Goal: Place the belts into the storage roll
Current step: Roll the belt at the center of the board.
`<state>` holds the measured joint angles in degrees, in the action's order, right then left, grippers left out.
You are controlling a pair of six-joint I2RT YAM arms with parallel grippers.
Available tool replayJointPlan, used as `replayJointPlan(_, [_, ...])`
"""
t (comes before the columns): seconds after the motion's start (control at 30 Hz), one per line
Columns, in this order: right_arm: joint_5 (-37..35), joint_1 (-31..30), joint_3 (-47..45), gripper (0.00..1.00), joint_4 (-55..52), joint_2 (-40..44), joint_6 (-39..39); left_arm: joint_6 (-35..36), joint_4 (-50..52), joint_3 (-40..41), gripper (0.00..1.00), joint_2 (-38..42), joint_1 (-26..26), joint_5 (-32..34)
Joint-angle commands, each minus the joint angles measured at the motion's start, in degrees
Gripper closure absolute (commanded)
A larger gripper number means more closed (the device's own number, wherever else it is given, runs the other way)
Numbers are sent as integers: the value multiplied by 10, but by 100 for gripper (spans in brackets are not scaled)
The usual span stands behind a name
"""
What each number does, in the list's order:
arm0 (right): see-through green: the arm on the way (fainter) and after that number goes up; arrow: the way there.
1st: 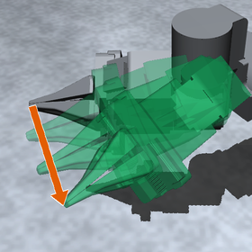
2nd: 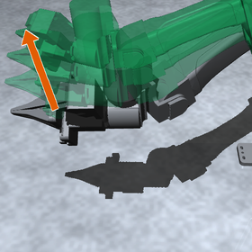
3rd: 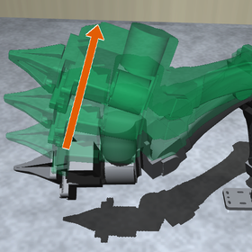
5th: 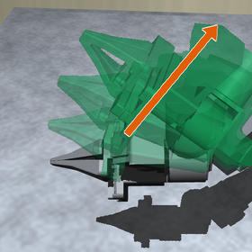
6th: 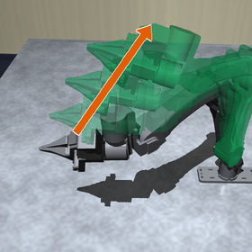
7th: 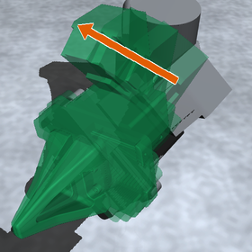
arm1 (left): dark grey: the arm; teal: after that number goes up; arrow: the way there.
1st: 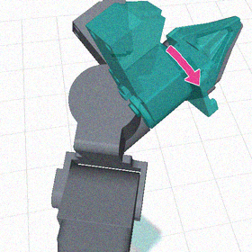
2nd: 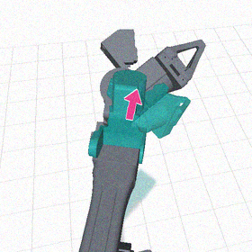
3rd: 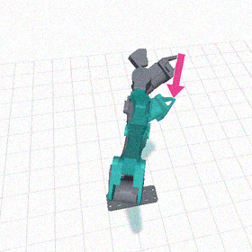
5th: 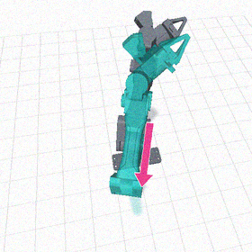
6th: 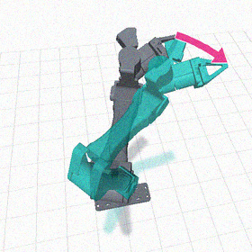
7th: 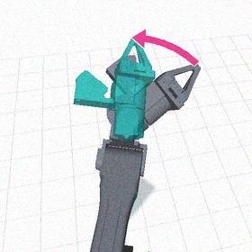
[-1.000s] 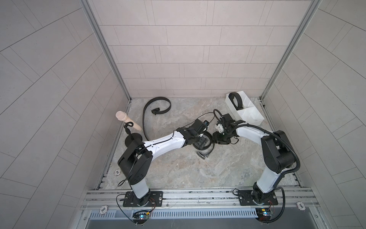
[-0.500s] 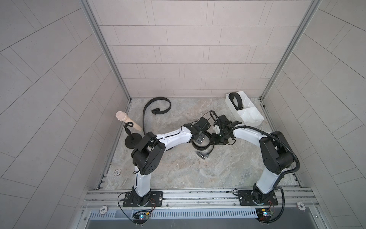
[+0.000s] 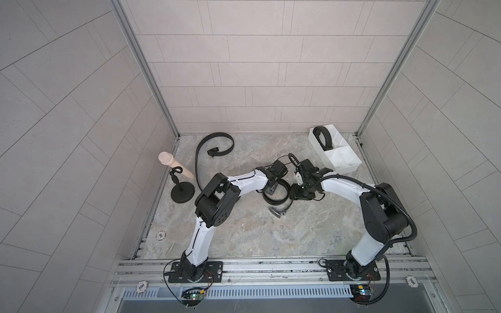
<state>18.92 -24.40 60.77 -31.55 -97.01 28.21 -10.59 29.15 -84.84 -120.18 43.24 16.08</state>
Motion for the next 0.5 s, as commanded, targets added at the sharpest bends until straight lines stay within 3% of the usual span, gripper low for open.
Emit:
replayJointPlan(0.0, [-17, -4, 4, 52, -14, -3, 7, -12, 15, -21, 39, -12, 0, -14])
replayJointPlan(0.23, [-34, -7, 39, 66, -36, -71, -7, -48, 26, -34, 53, -31, 3, -23])
replayJointPlan(0.37, [-25, -22, 34, 80, -44, -63, 5, -76, 33, -30, 60, -37, 6, -22])
replayJointPlan(0.47, [-21, -43, 19, 83, -49, -40, 27, -99, 33, -23, 65, -38, 11, -19])
